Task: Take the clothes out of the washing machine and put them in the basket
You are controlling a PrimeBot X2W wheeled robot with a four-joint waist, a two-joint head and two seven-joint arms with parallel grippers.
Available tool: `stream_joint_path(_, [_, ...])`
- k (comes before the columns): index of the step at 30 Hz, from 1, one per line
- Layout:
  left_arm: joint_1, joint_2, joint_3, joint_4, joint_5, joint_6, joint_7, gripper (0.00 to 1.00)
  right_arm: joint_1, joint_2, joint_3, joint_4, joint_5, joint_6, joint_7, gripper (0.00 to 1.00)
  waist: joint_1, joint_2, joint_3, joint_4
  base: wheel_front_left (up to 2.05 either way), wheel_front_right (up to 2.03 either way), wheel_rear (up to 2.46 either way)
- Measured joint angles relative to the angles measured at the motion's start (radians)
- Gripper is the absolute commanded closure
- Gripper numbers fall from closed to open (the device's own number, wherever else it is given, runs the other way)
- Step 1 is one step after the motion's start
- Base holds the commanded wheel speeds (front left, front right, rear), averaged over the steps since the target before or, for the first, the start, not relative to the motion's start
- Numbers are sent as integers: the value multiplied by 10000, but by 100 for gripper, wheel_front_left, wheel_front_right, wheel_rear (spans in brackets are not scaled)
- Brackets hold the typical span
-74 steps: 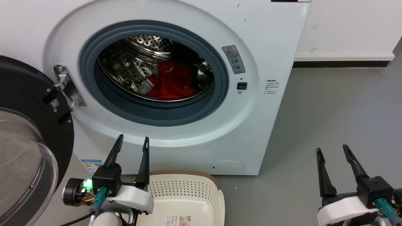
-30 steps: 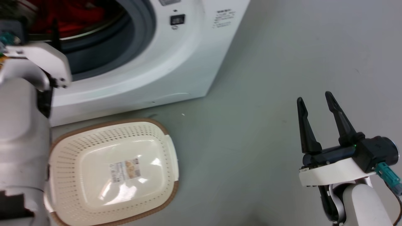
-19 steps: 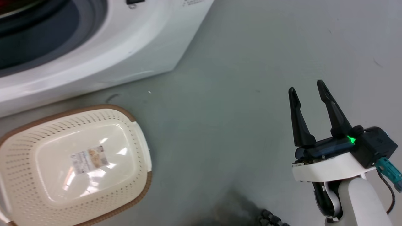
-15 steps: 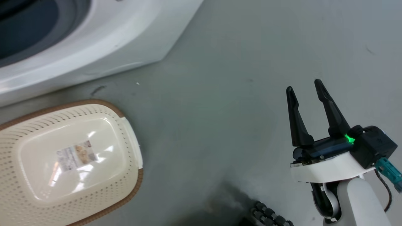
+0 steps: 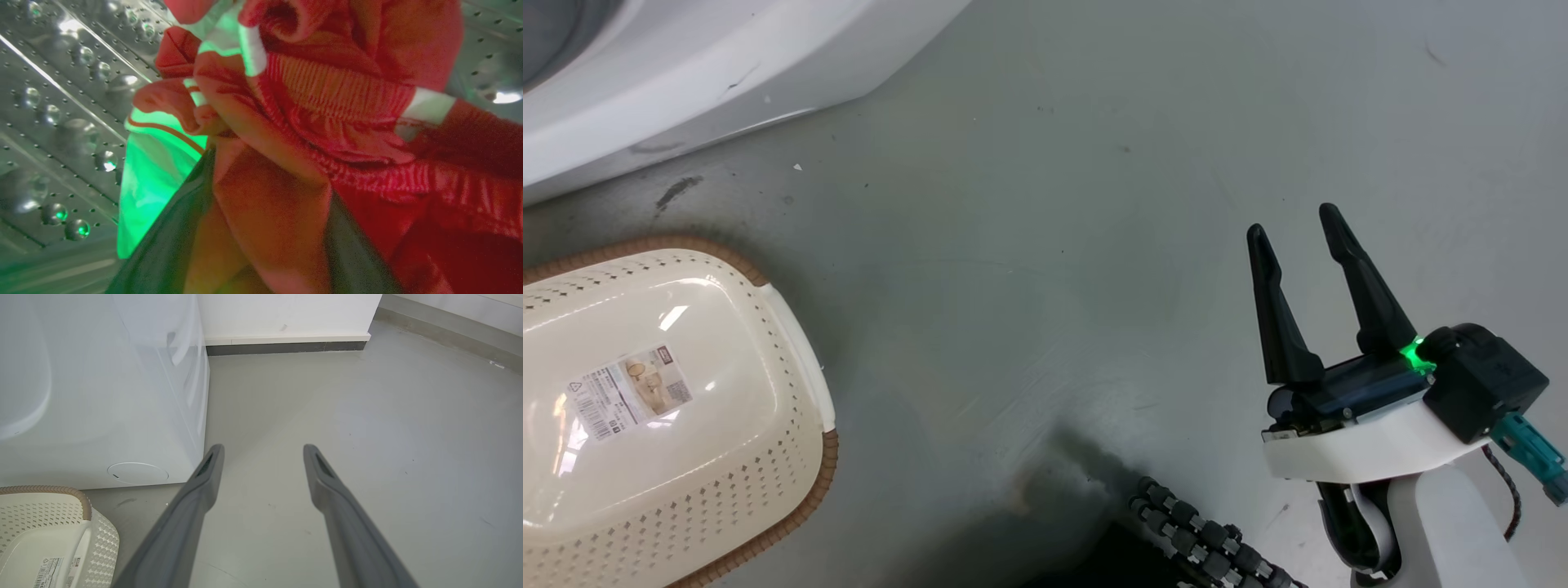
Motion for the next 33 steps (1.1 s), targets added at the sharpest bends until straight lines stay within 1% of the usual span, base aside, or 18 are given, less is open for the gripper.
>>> stream_joint_path(1, [0, 36, 13, -107, -69, 0, 182, 100, -9, 0, 42, 15, 17, 0, -2, 0, 0, 0, 16, -21, 0, 0, 0])
stream_joint_path(4, [127, 117, 40, -506, -148, 54, 393, 100, -88, 0, 96, 42, 117, 0, -2, 0, 0, 0, 35, -64, 0, 0, 0])
stream_joint_path(6, [368, 184, 92, -880, -155, 230, 105, 100, -184, 2, 65, 48, 167, 0, -2, 0, 0, 0, 21, -81, 0, 0, 0])
stream_joint_path(8, [687, 207, 221, -1233, -253, 468, -502, 100, -190, 2, 21, 104, 198, 0, 0, 0, 0, 0, -40, -83, 0, 0, 0])
stream_joint_path(12, [1292, 50, 541, -1632, -562, 894, -1908, 100, -221, 2, -128, 186, 199, 0, -2, 0, 0, 0, -276, -34, 0, 0, 0])
stream_joint_path(15, [1773, -270, 698, -1670, -809, 1122, -3076, 100, -267, 4, -303, 180, 176, 0, -2, 0, 0, 0, -526, 30, 0, 0, 0])
stream_joint_path(17, [2045, -485, 780, -1593, -963, 1191, -3839, 100, -271, 2, -374, 222, 161, -2, -2, 0, 0, 0, -727, 81, 0, 0, 0])
stream_joint_path(25, [3624, -1398, 1183, -732, -1676, 1484, -6974, 100, -202, 8, -485, 598, -84, 0, -2, 0, -1, 0, -1869, 295, 0, 0, 0])
stream_joint_path(29, [4536, -1799, 1400, -313, -2010, 1538, -8293, 100, -39, 12, -479, 890, -211, 0, -2, 0, -2, 0, -2672, 414, 0, 0, 0])
stream_joint_path(33, [5470, -2220, 1505, -44, -2291, 1536, -9212, 100, 290, 13, -523, 1181, -458, -2, -2, 0, -2, 0, -3558, 553, 0, 0, 0])
